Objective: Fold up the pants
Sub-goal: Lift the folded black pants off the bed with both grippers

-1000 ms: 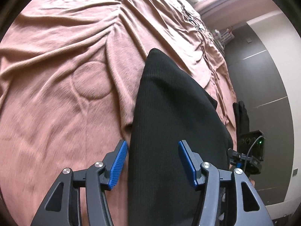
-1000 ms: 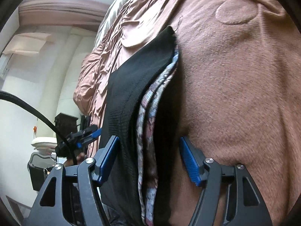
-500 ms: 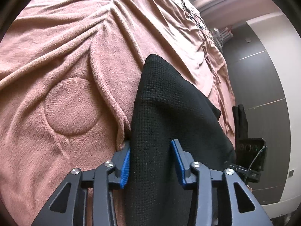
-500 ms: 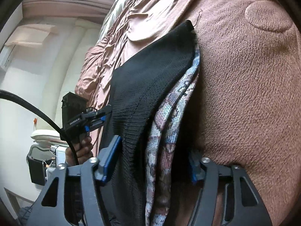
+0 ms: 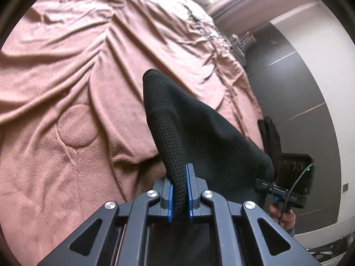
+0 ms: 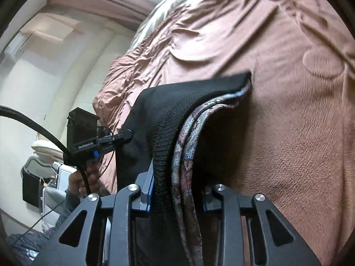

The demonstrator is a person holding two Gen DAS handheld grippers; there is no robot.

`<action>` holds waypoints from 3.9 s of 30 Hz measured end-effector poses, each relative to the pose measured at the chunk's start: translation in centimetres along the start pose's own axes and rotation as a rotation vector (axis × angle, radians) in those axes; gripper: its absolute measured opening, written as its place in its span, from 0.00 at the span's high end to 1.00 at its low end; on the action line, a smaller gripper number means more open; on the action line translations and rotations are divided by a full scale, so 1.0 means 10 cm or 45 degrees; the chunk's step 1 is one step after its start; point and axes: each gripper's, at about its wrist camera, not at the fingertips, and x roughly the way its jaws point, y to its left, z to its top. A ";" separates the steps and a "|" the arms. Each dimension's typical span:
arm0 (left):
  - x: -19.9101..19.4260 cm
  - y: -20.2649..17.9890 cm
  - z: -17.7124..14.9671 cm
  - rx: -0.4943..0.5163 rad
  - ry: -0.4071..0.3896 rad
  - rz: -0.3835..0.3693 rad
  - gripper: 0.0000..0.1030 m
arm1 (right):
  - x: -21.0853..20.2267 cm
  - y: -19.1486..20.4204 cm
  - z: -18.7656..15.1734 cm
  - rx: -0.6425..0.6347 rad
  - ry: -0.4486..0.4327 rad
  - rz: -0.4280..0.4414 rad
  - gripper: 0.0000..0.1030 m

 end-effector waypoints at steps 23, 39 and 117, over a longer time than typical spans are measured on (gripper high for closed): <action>-0.80 -1.25 -0.41 0.245 -0.204 -0.109 0.91 | -1.17 0.87 -0.62 -0.297 -0.265 -0.124 0.75; -1.18 -2.35 -0.83 0.417 -0.259 -0.173 0.91 | -2.28 1.36 -1.16 -0.419 -0.391 -0.216 0.75; 2.46 -5.01 -0.23 0.709 0.155 -0.616 0.91 | -3.87 0.77 -1.03 -0.373 -0.533 -0.848 0.76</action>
